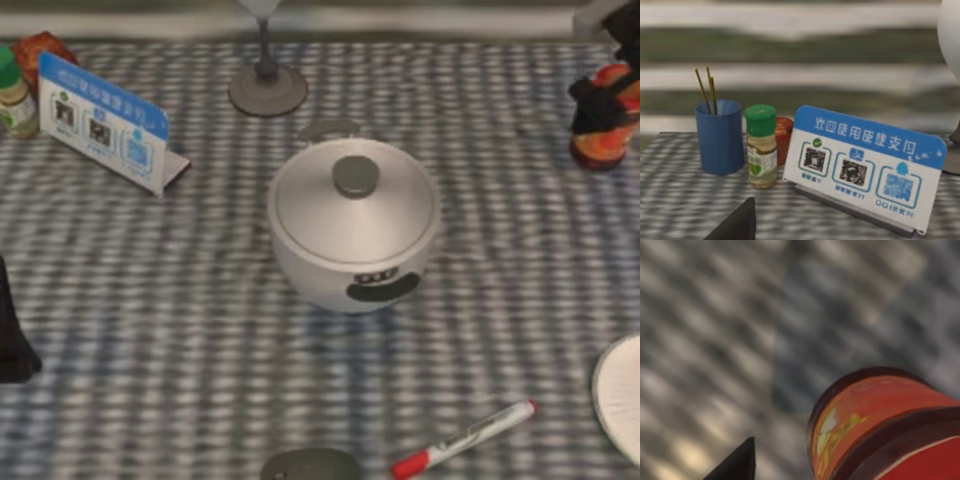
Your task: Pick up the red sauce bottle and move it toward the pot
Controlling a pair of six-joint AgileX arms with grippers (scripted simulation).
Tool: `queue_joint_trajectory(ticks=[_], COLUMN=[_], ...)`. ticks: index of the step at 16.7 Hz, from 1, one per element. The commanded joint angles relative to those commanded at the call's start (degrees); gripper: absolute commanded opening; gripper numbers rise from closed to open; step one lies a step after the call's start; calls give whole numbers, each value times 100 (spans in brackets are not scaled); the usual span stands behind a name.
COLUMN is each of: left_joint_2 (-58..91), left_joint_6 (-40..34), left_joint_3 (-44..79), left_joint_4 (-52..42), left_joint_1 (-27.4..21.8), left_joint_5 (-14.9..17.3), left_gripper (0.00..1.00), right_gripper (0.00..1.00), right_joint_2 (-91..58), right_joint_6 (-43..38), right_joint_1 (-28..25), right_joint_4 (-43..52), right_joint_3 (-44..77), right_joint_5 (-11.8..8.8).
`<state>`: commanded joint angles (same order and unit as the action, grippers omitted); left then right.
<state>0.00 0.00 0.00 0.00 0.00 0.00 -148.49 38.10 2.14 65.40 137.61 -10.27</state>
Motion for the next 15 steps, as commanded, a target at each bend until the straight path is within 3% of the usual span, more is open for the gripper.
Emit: queue_joint_trajectory(ticks=[4,15], left_joint_2=[0,0], left_joint_6=[0,0], left_joint_3=[0,0], left_joint_4=[0,0], left_joint_1=[0,0], left_joint_5=[0,0], left_gripper=[100,100], right_gripper=[100,17], right_joint_2=[-12,-12], right_joint_6=[-4,-4], right_joint_1=[-3,-3], right_joint_4=[-35,-35], right_joint_3=[-23,-23], right_joint_5=[1,1])
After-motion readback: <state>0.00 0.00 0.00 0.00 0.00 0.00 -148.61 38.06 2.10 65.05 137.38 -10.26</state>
